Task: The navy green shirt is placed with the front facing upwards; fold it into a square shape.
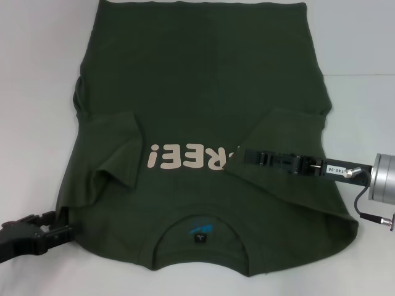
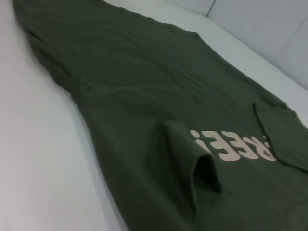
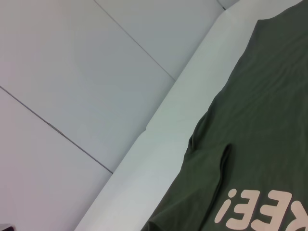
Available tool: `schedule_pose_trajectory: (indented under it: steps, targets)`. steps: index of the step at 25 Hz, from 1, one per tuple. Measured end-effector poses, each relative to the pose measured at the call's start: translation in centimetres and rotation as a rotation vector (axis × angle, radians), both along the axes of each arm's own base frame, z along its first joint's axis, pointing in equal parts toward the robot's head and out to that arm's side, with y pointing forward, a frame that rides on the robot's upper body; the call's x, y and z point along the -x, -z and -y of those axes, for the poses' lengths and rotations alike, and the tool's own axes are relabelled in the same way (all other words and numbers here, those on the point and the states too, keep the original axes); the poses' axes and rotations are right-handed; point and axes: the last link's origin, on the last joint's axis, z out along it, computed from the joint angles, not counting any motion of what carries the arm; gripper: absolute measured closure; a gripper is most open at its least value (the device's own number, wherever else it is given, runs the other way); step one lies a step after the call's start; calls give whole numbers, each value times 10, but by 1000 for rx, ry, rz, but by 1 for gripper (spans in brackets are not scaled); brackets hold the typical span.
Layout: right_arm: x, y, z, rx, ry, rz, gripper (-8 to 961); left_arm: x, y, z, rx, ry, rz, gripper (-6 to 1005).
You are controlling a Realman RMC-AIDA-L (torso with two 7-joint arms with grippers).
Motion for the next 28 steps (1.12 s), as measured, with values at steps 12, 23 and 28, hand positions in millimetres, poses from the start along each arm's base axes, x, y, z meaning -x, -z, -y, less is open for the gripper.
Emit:
schedule_pose_trajectory:
  steps: [12,23,28]
  targets:
    - [-2,0,2,1,4,-1,28,-14,8,-8,42,56,23,169]
    - [-3,0,3,0,6,0,28,-11,-2,-7,19,39,7,169]
    - [-3,0,3,0,6,0,28,-6,-14,-4,-14,15,-11,168]
